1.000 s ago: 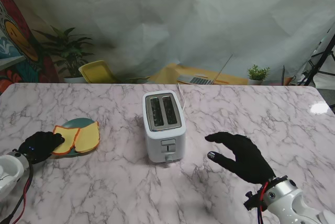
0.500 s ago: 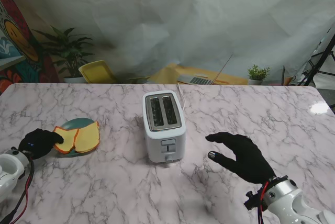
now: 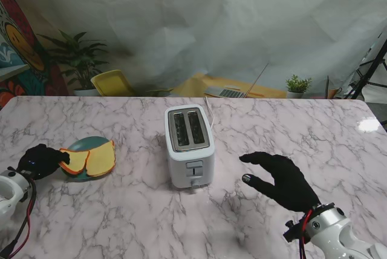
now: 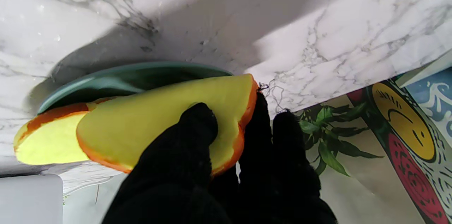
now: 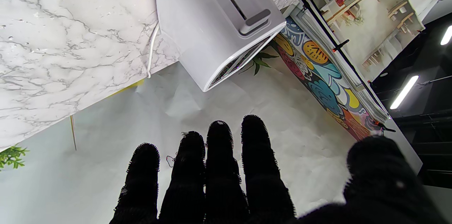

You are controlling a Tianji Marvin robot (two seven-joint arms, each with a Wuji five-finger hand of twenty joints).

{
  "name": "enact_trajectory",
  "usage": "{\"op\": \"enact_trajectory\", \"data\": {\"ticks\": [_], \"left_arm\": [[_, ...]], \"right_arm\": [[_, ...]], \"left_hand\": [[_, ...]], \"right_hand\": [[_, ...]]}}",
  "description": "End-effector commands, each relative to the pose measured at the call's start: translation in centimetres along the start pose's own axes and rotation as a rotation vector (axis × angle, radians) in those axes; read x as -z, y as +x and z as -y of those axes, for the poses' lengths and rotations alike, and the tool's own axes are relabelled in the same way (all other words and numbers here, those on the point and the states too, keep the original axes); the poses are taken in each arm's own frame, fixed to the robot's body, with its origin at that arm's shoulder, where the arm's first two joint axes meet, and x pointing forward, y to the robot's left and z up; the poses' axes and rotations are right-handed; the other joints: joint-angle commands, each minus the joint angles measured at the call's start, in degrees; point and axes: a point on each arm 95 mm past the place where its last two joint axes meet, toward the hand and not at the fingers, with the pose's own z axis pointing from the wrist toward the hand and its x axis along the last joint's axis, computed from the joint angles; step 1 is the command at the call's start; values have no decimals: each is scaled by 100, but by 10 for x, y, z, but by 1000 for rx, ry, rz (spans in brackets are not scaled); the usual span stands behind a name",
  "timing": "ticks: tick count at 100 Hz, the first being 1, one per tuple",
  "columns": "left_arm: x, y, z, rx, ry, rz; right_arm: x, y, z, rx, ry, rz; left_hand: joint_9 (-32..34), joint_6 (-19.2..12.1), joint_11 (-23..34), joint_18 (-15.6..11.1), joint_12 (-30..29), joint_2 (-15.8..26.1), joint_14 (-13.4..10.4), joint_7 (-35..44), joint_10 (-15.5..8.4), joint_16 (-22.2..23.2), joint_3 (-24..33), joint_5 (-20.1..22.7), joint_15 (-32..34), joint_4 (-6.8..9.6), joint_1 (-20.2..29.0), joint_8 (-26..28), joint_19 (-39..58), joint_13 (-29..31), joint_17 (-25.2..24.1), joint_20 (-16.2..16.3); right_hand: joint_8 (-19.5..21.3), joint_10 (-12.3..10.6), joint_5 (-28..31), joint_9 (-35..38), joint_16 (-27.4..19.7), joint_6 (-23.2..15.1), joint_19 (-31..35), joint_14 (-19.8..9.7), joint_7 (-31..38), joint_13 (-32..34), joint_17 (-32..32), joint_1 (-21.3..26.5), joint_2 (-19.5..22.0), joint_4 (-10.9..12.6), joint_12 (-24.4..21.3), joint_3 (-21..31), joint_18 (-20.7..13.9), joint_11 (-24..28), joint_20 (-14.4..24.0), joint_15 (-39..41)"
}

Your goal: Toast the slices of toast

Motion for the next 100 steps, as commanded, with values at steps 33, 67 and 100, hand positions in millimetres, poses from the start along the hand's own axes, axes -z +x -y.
{"op": "enact_trajectory", "data": {"ticks": [33, 67, 100], "left_arm": [[16, -12, 53, -93, 131, 29], [15, -12, 97, -92, 275, 74], [9, 16, 144, 17, 482, 92]], "right_arm": [[1, -1, 3, -1, 10, 3], [2, -1, 3, 6, 8, 3], [-1, 1, 4, 39, 25, -19]], "left_hand": [[402, -349, 329, -90, 484, -80, 246, 1432, 77, 420, 324, 495, 259, -34, 407, 431, 222, 192, -116, 67], [460, -393, 351, -87, 580, -84, 223, 1515, 212, 570, 337, 487, 268, -41, 406, 518, 253, 274, -68, 4], [576, -434, 342, -52, 664, -71, 203, 1513, 201, 684, 301, 522, 235, -42, 407, 627, 294, 427, 56, -37]], "right_hand": [[-128, 17, 118, 29, -104, 65, 43, -42, 51, 23, -7, 64, 219, 116, 34, -142, 8, 50, -75, -3], [-128, 26, 124, 36, -105, 77, 51, -42, 56, 23, -1, 77, 192, 118, 36, -148, 7, 54, -78, -1], [-98, -31, 16, -45, -91, 1, 60, -38, 77, 24, 2, 204, -297, 122, 64, -74, -19, 100, -81, 14]]}}
